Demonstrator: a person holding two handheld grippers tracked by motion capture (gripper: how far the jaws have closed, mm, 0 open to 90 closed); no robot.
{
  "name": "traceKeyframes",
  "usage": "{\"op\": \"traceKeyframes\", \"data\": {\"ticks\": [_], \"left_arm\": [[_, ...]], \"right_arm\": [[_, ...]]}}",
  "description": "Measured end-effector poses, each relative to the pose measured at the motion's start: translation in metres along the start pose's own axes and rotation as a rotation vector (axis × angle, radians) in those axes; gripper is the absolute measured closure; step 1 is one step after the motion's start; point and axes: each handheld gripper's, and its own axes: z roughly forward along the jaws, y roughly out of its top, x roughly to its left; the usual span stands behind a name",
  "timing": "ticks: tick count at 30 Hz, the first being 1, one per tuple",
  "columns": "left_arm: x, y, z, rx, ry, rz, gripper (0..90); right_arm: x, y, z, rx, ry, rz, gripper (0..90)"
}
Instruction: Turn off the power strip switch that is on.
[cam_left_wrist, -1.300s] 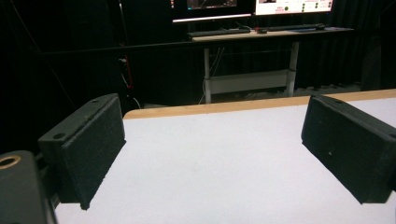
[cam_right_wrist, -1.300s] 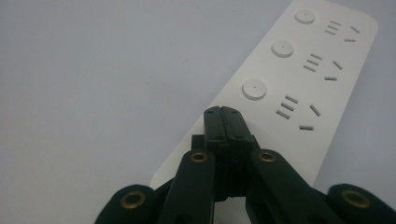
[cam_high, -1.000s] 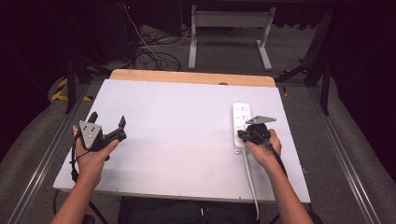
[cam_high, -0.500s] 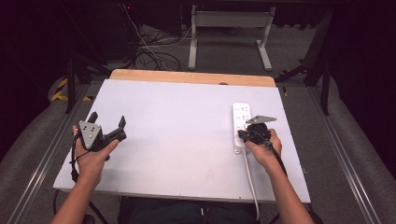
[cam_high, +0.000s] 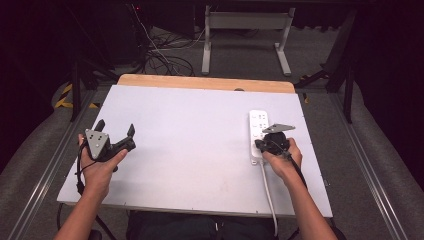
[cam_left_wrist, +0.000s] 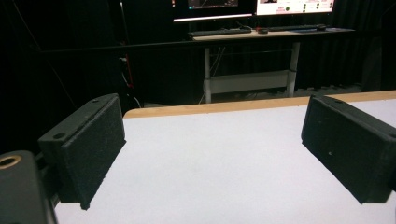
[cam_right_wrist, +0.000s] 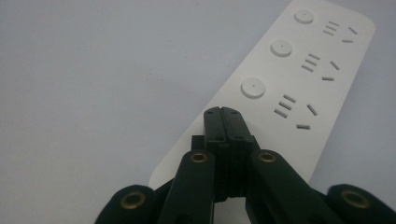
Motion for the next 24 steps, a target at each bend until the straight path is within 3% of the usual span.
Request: {"op": "traceKeyframes", "data": {"ticks": [9,16,18,20,24], "left_arm": [[0.001,0.0,0.001,0.004,0.0,-0.005,6.6],[0.001,0.0,0.0,0.0,0.001,-0.002,6.6],[0.001,0.0,0.0,-0.001,0.004,-0.005,6.6],[0.001,0.0,-0.001,-0.001,0.005,-0.007,6.6],[0.002,0.001,-0.001,-0.001,0.007,-0.007,6.6]], "right_arm": [[-0.005,0.002,-0.006,-0.02,0.002,0.009,90.0],[-0.013,0.004,-0.025,-0.138,0.011,0.049,90.0],[-0.015,0.002,-0.035,-0.193,0.028,0.042,90.0],[-0.015,0.001,-0.039,-0.208,0.031,0.03,90.0],[-0.015,-0.006,-0.058,-0.322,0.055,0.031,90.0]]}}
